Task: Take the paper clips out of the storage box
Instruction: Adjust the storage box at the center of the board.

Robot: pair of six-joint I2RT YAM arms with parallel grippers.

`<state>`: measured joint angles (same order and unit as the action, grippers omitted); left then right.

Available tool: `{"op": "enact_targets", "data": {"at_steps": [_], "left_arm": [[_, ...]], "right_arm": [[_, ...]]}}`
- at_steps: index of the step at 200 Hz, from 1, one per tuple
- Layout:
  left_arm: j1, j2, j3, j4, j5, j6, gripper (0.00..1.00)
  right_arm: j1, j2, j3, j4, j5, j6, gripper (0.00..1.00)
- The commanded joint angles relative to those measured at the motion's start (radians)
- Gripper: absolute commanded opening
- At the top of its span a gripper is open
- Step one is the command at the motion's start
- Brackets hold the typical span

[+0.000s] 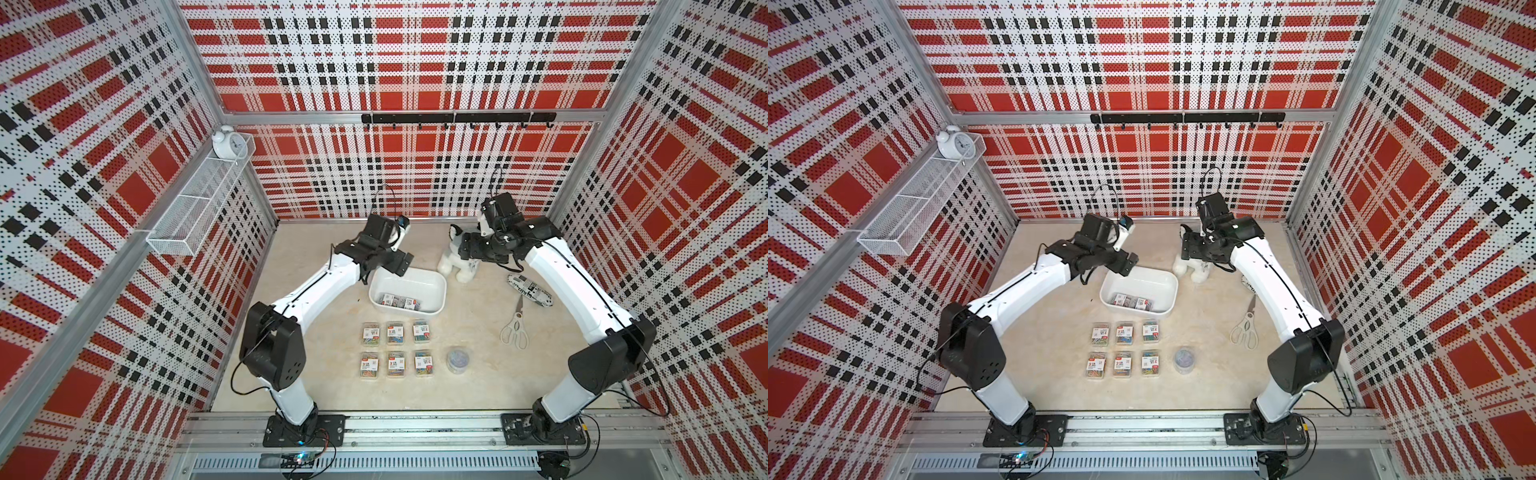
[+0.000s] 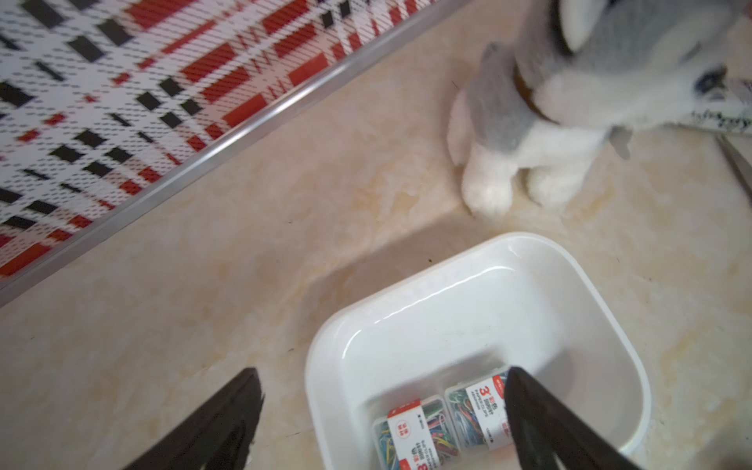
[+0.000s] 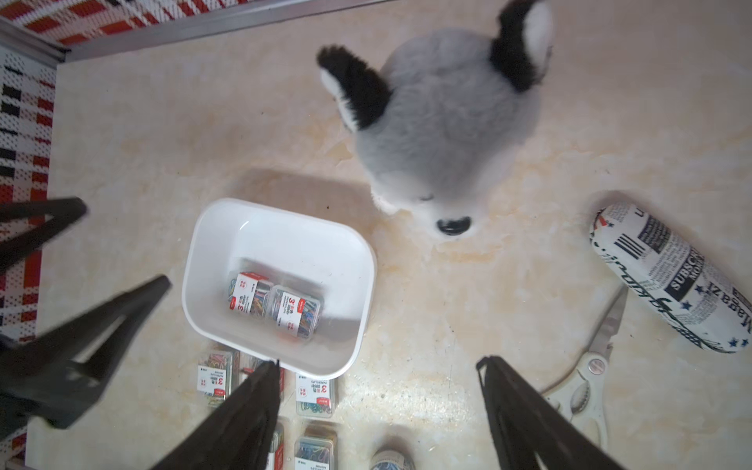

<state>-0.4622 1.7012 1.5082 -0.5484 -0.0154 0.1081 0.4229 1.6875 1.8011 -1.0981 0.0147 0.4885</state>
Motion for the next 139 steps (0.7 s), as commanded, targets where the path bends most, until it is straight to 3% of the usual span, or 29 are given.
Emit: {"op": "enact_targets", "data": {"at_steps": [1, 28, 70, 139], "left_arm": [[0.066, 0.064, 0.018, -0.110, -0.002, -0.112, 0.95], [0.093, 0.166, 0.113, -0.285, 0.051, -0.132, 0.94], [0.105, 0.175, 0.086, -0.363, 0.092, -0.210, 0.93], [0.118, 0.165, -0.028, -0.439, 0.028, -0.246, 0.69]], "right_arm": [[0.036, 0.073, 0.043, -0.058, 0.028, 0.006, 0.82], [0.072, 0.131, 0.114, -0.082, 0.033, 0.016, 0.82], [0.080, 0.158, 0.150, -0.095, 0.044, 0.008, 0.83], [0.071, 0.178, 0.133, -0.068, -0.003, -0.026, 0.83]]}}
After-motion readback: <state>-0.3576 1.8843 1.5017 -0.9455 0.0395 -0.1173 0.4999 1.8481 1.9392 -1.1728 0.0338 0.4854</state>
